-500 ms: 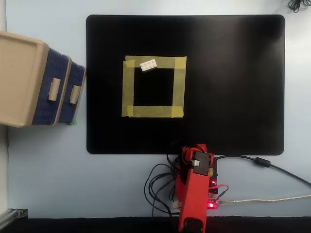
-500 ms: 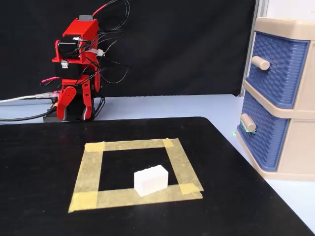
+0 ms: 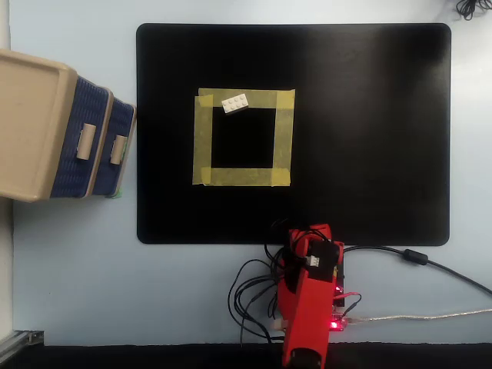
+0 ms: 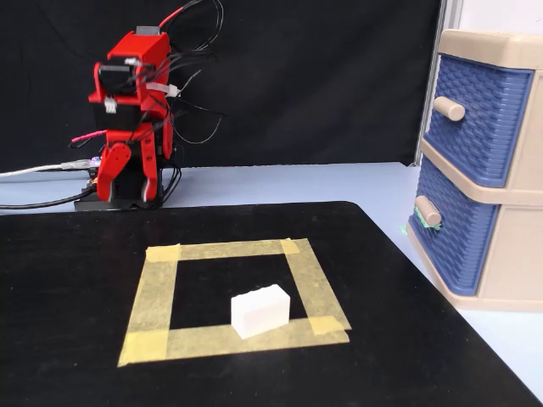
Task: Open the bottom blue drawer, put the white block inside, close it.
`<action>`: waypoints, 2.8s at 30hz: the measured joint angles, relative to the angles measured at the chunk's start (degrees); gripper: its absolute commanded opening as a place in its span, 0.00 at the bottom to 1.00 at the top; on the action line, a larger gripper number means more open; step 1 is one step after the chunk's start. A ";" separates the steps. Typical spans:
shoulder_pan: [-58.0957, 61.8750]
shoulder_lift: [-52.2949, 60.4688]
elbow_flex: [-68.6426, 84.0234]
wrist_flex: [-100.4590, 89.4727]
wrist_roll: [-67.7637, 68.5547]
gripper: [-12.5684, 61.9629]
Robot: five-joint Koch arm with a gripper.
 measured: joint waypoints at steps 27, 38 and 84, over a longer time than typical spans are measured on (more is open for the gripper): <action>-69.26 -55.20 2.37 -139.48 -89.91 0.62; -70.05 -79.72 -24.26 -151.17 -98.44 0.62; -45.18 -38.67 -47.11 -33.40 -102.57 0.63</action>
